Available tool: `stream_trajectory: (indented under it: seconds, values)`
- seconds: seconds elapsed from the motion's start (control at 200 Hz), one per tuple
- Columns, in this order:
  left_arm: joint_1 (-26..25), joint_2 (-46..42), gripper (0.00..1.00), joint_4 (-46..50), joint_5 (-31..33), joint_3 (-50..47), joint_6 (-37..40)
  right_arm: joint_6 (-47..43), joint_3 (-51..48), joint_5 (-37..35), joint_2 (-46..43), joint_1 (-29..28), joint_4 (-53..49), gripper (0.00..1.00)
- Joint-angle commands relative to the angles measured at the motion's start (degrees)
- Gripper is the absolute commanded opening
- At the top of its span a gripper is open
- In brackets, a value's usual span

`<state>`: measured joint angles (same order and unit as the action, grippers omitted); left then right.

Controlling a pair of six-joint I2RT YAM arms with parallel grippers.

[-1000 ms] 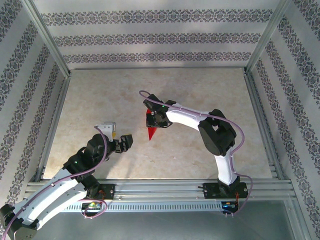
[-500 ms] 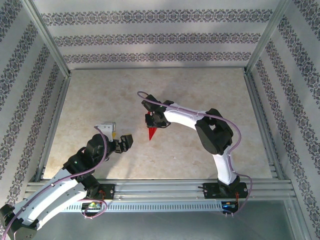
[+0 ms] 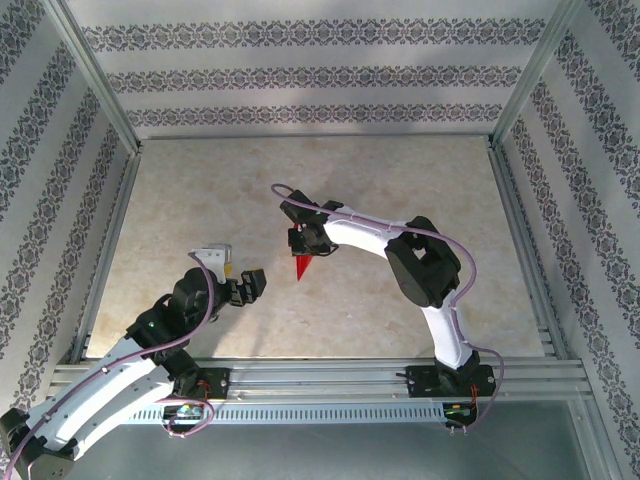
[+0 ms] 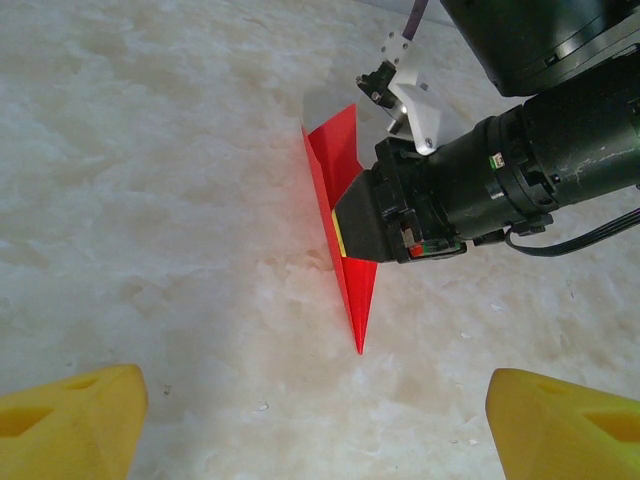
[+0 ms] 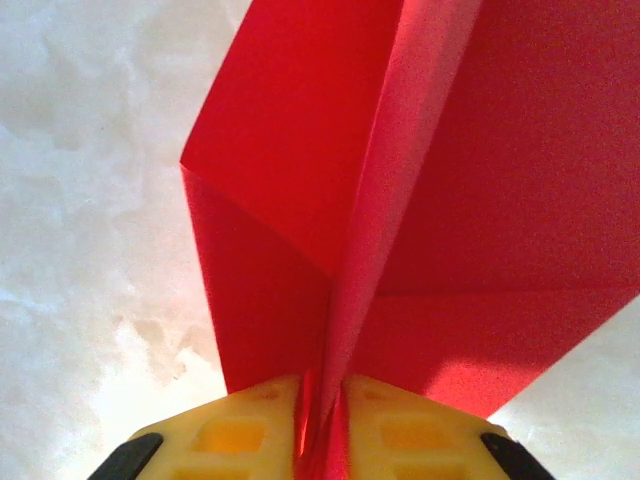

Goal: Fold a paper plane with a square sheet of paper (fold left side to right side)
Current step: Move the paper plane to the center of the table.

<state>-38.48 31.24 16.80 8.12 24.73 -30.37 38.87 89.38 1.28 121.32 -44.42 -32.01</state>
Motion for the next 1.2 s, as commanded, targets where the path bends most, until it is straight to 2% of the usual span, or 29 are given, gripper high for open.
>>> stream_trajectory:
  seconds: [0.0,0.195,0.515,1.074,1.194]
  values:
    - [0.9,-0.5,0.88,0.3,-0.1,-0.1,1.0,0.2,1.4,-1.2,1.2,-0.8,-1.7,0.15]
    - [0.9,-0.7,0.88,0.5,0.0,0.0,1.0,-1.1,-0.1,-3.2,-2.7,-0.5,-3.4,0.03]
    - [0.9,-0.6,0.88,0.4,0.0,0.1,0.9,-4.0,-4.2,-6.8,-8.9,2.2,-7.9,0.03]
    - [0.9,-0.1,0.88,0.7,-0.1,0.2,0.6,-3.0,-2.8,-6.8,-2.7,4.3,-8.2,0.04]
    - [0.9,-0.1,0.88,0.7,-0.1,0.2,0.6,-2.8,-2.7,-6.7,-2.0,4.4,-7.9,0.07]
